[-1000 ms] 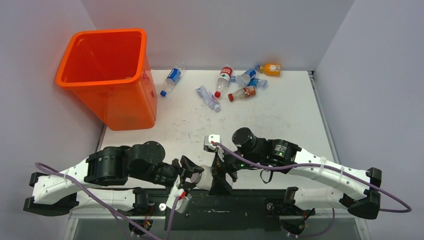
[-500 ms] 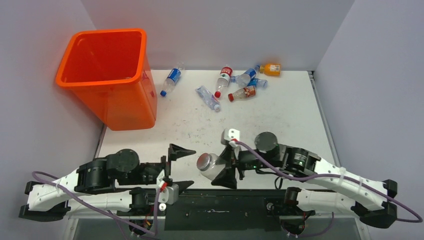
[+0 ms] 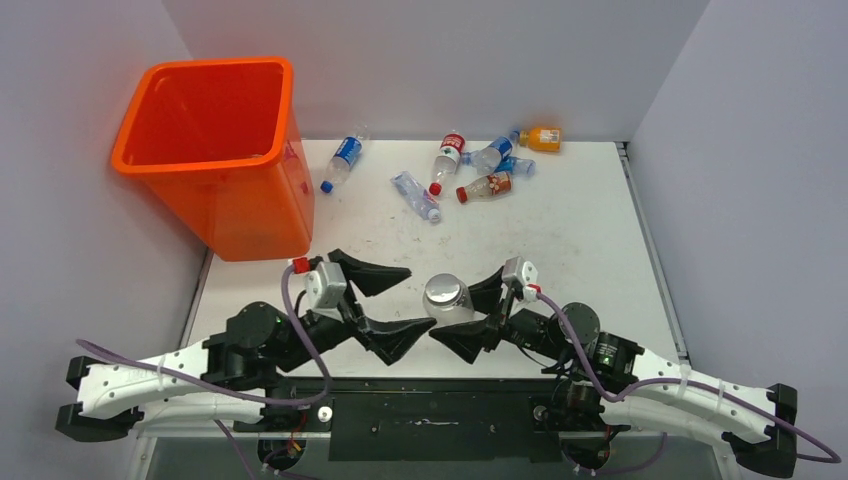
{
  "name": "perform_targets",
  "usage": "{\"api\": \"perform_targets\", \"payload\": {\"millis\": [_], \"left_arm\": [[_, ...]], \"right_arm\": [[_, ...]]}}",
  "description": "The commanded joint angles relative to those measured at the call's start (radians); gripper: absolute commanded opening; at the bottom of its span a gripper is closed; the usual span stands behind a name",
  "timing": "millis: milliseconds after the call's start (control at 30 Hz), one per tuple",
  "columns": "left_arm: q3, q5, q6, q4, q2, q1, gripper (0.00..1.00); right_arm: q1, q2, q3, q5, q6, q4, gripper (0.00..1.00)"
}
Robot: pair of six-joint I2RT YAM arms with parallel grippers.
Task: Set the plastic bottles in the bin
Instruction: Pick up the plastic bottle from the corner of the board.
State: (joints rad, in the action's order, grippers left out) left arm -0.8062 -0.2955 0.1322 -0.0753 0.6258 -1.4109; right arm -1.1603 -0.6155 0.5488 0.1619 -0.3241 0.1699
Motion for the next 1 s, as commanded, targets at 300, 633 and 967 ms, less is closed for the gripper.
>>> {"api": "perform_targets", "payload": {"millis": [300, 633, 967], "left_arm": [[-0.059, 0.22, 0.35, -0.184, 0.142, 0.183, 0.96], [-0.07, 0.309, 0.338, -0.228, 0.193, 0.207, 0.96], [-0.049, 0.322, 0.308, -0.274, 0.204, 0.205, 0.99]], "right_arm": [[-0.005, 0.004, -0.006, 0.003, -0.053, 0.226, 0.43], [-0.007, -0.008, -0.022, -0.008, -0.073, 0.219, 0.43], [-0.009, -0.007, -0.059, 0.007, -0.1, 0.265, 0.43]]}}
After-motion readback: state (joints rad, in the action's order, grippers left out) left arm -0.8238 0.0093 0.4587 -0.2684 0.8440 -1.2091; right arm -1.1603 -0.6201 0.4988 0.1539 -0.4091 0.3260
